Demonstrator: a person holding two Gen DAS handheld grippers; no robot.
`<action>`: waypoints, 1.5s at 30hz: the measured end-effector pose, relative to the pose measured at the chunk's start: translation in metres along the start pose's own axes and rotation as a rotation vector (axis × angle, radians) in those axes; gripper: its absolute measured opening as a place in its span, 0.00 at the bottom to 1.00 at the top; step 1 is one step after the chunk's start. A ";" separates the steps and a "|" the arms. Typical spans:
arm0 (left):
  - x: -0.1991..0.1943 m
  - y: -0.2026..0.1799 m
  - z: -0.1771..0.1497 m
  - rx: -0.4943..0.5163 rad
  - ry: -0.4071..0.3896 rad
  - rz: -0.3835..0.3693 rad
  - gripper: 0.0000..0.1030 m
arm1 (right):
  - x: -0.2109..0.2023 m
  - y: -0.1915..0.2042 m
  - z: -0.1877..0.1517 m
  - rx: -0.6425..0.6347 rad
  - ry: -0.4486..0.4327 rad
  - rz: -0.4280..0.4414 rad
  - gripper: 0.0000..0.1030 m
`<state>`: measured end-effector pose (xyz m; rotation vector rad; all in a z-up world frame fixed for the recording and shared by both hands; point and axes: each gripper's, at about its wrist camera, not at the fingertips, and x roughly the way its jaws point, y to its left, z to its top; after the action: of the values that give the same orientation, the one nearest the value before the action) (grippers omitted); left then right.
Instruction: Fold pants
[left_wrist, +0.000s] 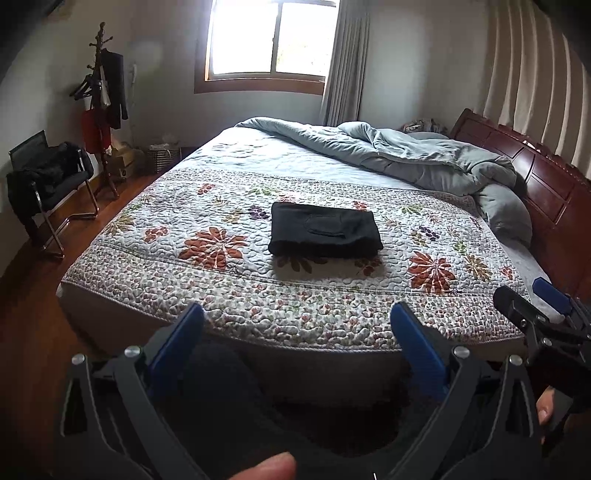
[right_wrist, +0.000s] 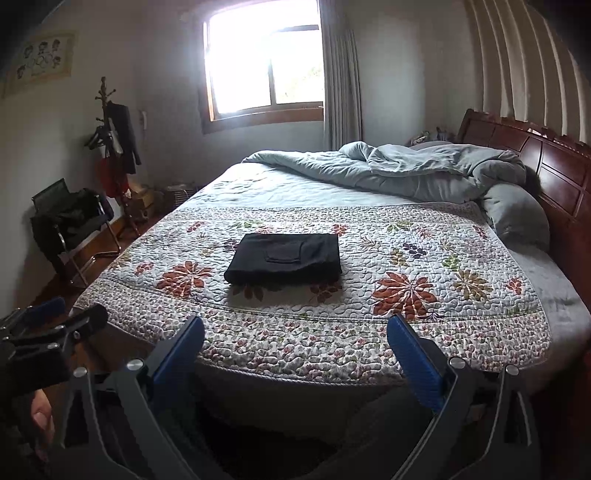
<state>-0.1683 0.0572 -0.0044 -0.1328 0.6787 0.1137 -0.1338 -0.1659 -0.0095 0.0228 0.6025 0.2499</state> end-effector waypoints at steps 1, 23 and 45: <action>0.000 -0.001 0.001 0.001 0.001 -0.002 0.97 | 0.002 0.000 0.000 0.001 0.002 0.001 0.96; 0.021 -0.007 0.005 -0.003 0.026 -0.012 0.97 | 0.024 -0.004 0.000 0.012 0.015 0.027 0.96; 0.029 -0.002 0.014 -0.007 -0.005 0.041 0.97 | 0.037 0.000 0.005 0.002 0.028 0.021 0.96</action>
<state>-0.1371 0.0596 -0.0113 -0.1253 0.6762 0.1561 -0.1015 -0.1572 -0.0263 0.0280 0.6308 0.2704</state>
